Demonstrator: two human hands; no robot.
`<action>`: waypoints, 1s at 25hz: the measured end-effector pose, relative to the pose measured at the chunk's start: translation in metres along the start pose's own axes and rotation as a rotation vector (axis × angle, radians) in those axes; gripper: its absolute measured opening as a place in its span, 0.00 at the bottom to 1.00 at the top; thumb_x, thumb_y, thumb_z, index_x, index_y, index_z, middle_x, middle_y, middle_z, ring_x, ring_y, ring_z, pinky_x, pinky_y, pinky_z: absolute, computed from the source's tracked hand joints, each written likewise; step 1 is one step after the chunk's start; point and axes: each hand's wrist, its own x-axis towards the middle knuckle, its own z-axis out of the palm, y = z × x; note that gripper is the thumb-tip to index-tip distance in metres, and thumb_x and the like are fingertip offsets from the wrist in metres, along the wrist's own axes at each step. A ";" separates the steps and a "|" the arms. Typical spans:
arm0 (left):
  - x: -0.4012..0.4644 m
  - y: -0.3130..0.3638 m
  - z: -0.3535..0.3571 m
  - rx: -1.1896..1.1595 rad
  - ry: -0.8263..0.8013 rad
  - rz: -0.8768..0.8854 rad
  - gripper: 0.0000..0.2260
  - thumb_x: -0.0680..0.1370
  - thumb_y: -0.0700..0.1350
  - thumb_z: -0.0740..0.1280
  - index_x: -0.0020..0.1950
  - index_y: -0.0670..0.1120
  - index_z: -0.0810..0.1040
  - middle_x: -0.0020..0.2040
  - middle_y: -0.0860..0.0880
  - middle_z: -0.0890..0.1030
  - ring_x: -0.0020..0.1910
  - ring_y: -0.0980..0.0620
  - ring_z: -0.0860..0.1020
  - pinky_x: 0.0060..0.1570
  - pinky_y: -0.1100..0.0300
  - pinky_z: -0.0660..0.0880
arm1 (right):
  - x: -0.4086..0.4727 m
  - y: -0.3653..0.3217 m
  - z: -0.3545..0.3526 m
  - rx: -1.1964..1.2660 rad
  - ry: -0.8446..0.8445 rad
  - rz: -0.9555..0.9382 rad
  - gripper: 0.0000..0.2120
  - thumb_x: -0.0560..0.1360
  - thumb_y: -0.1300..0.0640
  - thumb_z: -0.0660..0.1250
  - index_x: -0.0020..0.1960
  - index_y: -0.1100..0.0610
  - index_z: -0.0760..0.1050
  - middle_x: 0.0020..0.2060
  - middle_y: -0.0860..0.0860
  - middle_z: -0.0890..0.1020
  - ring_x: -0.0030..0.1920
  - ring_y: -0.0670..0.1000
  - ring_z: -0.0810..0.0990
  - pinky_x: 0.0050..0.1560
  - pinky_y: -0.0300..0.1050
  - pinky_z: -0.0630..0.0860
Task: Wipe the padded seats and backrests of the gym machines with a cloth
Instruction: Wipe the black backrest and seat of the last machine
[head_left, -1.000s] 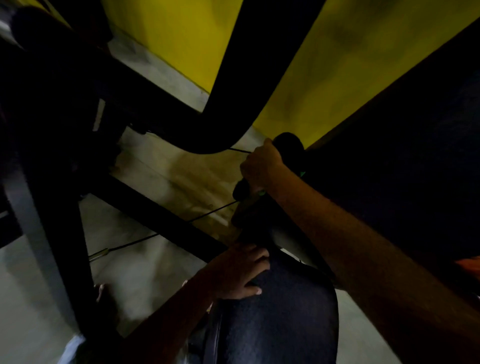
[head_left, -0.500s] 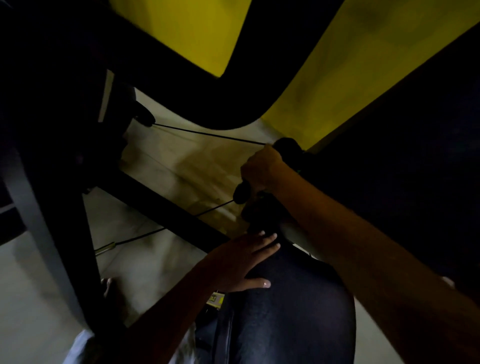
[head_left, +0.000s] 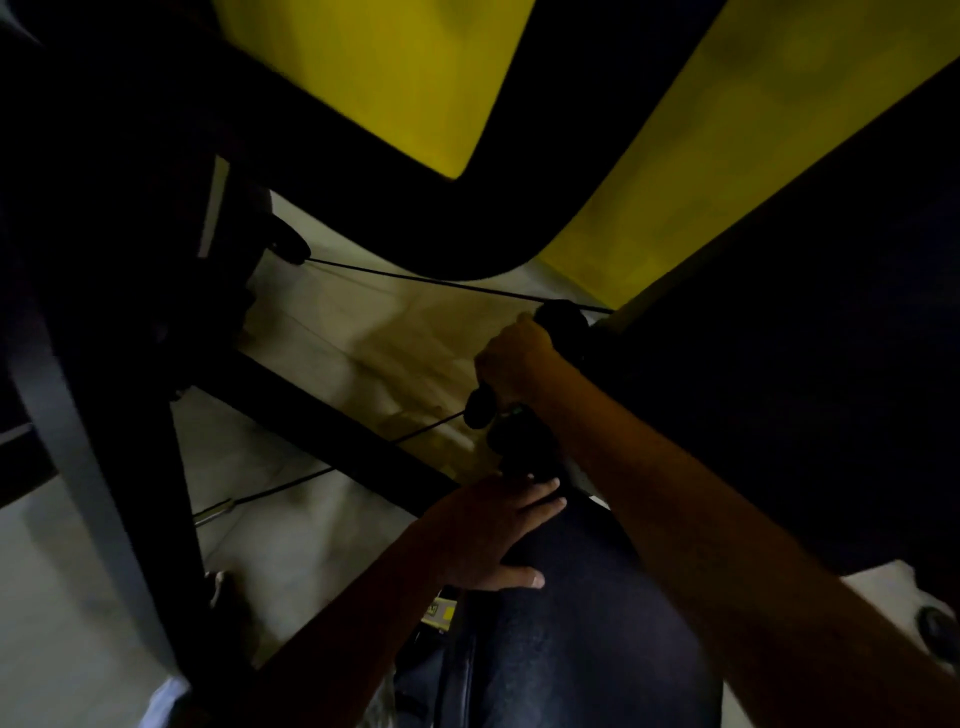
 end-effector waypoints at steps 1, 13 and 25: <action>-0.001 -0.001 0.001 -0.004 0.007 -0.006 0.36 0.78 0.59 0.62 0.78 0.49 0.49 0.79 0.50 0.46 0.77 0.51 0.46 0.73 0.58 0.46 | -0.011 0.006 -0.012 -0.105 -0.074 0.022 0.15 0.77 0.48 0.65 0.60 0.55 0.73 0.53 0.52 0.76 0.56 0.55 0.75 0.55 0.45 0.71; -0.013 -0.002 -0.012 -0.022 -0.055 -0.134 0.29 0.81 0.53 0.60 0.77 0.45 0.55 0.78 0.47 0.52 0.76 0.49 0.52 0.72 0.58 0.51 | -0.018 -0.032 -0.006 -0.142 0.007 0.056 0.15 0.79 0.50 0.61 0.64 0.51 0.71 0.61 0.52 0.75 0.61 0.56 0.73 0.59 0.51 0.66; -0.033 0.138 -0.185 -0.284 0.439 -0.286 0.19 0.78 0.48 0.65 0.68 0.47 0.70 0.66 0.49 0.72 0.65 0.51 0.72 0.58 0.60 0.70 | -0.333 0.014 -0.068 0.218 0.381 0.680 0.22 0.76 0.43 0.61 0.69 0.44 0.66 0.64 0.50 0.70 0.63 0.55 0.70 0.57 0.48 0.66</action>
